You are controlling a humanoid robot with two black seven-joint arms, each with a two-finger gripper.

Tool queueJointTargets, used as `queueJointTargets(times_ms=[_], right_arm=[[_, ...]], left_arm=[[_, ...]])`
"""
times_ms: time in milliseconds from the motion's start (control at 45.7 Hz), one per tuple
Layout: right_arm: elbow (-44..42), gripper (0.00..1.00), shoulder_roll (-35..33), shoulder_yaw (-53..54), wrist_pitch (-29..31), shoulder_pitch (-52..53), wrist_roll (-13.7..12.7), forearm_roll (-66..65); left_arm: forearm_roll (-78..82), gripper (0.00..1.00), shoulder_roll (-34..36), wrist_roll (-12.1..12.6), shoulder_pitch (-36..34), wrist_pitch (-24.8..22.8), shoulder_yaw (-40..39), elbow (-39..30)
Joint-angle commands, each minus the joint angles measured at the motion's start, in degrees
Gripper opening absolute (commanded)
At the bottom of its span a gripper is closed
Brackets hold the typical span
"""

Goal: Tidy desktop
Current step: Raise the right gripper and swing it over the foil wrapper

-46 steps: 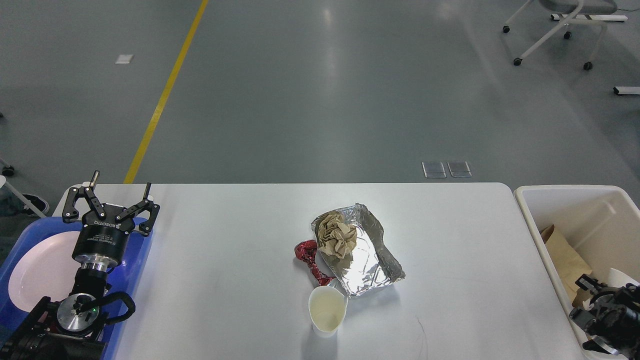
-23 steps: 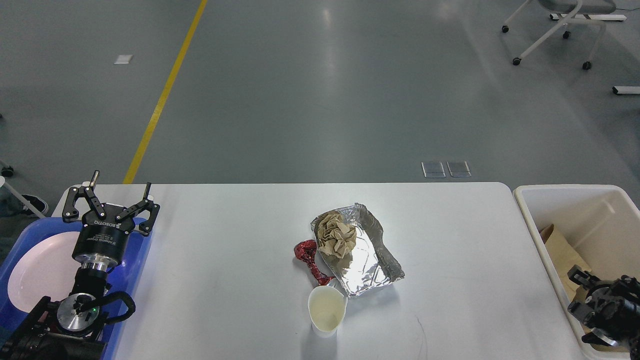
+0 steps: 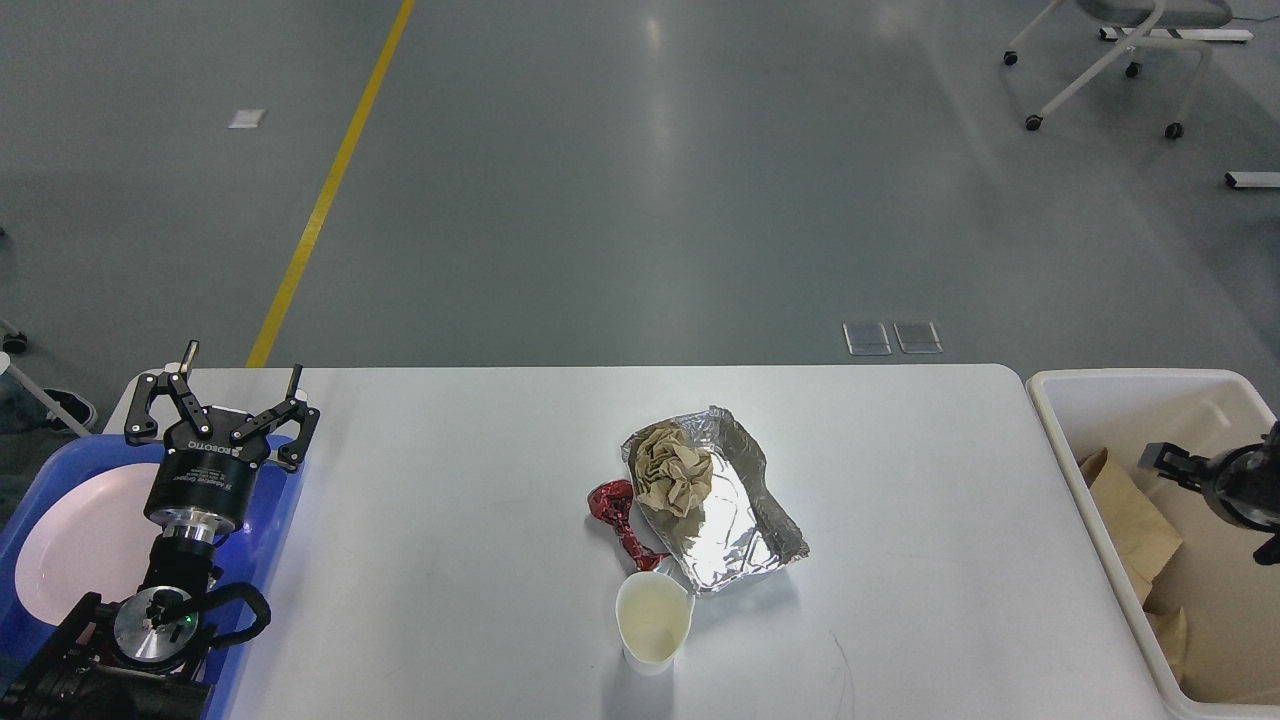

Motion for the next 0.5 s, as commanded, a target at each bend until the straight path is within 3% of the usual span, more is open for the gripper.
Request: queueJointTargets(times_ms=[0,328,350,481], right_arm=[[5.11,1.0,2.72,-11.89,12.01,14.2,0.09,0.66],[25.58,1.0,8.87,-20.08,29.85,41.54,0.0,0.92],[28.38,1.0,10.62,-20.87,33.44,46.0,0.0,2.05],[33.32,1.0,12.13,-21.05,40.41,55.6,0.0,7.59]], left_arm=[[0.0,0.96,0.0,-0.01,0.01,0.0,0.0,0.0],[0.0,0.96,0.0,-0.01,0.01,0.0,0.0,0.0],[0.0,0.96,0.0,-0.01,0.01,0.0,0.0,0.0],[0.0,0.96,0.0,-0.01,0.01,0.0,0.0,0.0]])
